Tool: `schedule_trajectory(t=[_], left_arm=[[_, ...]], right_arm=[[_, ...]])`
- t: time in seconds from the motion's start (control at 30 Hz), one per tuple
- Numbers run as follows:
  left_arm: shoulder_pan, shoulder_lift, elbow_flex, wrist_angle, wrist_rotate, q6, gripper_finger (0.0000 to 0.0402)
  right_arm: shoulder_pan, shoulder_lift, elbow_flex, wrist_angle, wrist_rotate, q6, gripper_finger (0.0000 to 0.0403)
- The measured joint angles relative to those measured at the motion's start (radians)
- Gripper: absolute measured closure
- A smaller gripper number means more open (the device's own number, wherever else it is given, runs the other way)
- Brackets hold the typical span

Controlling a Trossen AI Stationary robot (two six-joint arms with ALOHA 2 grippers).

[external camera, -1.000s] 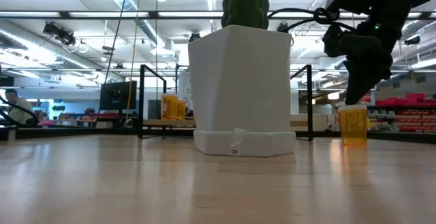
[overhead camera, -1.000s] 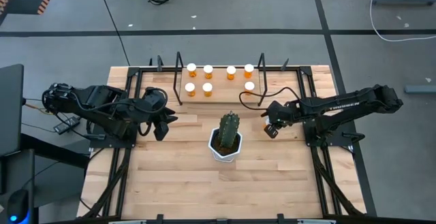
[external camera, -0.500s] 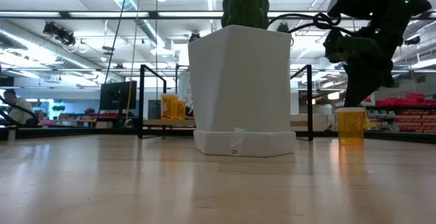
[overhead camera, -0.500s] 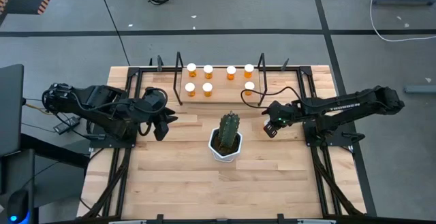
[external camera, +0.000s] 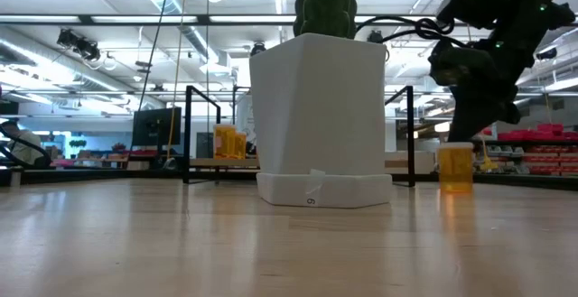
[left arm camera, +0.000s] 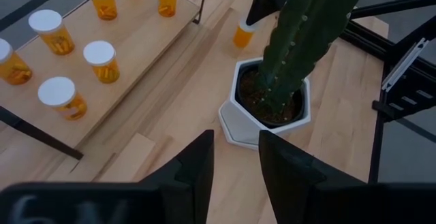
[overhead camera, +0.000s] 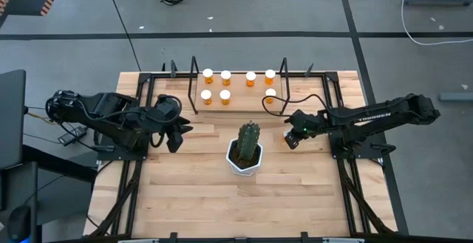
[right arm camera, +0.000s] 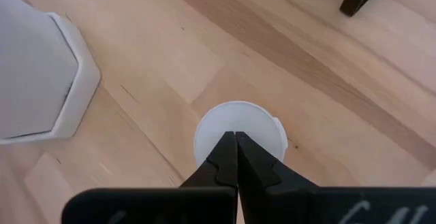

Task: Pick and place medicine bottles onto shelf by color
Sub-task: Close the orange medicine bottle

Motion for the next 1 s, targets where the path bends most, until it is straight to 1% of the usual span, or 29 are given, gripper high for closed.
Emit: schedule_trajectory(t=[0.13,0.27,0.37,0.53,0.67,0.77,0.9,1.0], left_arm=[[0.000,0.000,0.000,0.000,0.000,-0.011,0.0275],[0.000,0.000,0.000,0.000,0.000,-0.018,0.0274],[0.000,0.000,0.000,0.001,0.000,-0.022,0.0273],[0.000,0.000,0.000,0.001,0.000,-0.034,0.0271],[0.000,0.000,0.000,0.001,0.000,-0.039,0.0273],[0.000,0.000,0.000,0.001,0.000,-0.041,0.0273],[0.000,0.000,0.000,0.001,0.000,-0.042,0.0271],[0.000,0.000,0.000,0.001,0.000,-0.042,0.0273]], right_arm=[[0.000,-0.005,0.012,-0.010,0.010,0.000,0.0400],[0.000,-0.018,0.053,-0.095,0.038,-0.011,0.0400],[0.002,-0.022,0.090,-0.156,0.039,-0.014,0.0399],[0.010,-0.039,0.145,-0.151,0.048,-0.046,0.0390],[0.010,-0.060,0.182,-0.160,0.051,-0.092,0.0349],[0.007,-0.088,0.189,-0.228,0.050,-0.101,0.0306],[-0.007,-0.103,0.167,-0.282,0.050,-0.108,0.0232],[-0.022,-0.096,0.139,-0.267,0.058,-0.091,0.0175]])
